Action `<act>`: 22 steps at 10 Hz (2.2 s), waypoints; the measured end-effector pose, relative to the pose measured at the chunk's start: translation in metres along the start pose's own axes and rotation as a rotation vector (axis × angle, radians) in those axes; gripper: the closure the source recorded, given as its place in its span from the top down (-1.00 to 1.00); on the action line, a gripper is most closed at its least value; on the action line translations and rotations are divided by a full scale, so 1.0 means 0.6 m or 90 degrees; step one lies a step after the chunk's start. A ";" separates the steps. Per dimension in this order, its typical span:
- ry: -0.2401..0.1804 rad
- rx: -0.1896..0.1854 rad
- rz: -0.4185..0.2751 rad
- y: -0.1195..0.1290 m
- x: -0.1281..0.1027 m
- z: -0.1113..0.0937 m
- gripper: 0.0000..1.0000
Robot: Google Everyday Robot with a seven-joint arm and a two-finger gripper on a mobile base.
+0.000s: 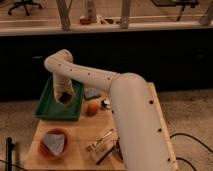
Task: Stack cups into tray
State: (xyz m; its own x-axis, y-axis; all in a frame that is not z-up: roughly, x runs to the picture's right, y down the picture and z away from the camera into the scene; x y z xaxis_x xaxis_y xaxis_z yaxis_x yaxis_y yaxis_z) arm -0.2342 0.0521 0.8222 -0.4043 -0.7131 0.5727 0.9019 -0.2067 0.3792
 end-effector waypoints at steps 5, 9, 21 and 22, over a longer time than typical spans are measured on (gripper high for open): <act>-0.024 0.020 0.000 -0.007 0.020 0.037 -0.91; -0.048 0.033 0.000 -0.009 0.025 0.063 -0.91; -0.073 0.040 -0.002 -0.010 0.019 0.076 0.60; -0.075 0.040 -0.001 -0.009 0.020 0.075 0.60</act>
State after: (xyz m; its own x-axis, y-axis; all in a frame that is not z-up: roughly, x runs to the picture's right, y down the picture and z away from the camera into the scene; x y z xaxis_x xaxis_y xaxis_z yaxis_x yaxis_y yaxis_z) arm -0.2508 0.0747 0.8597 -0.4237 -0.6289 0.6518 0.8917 -0.1630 0.4223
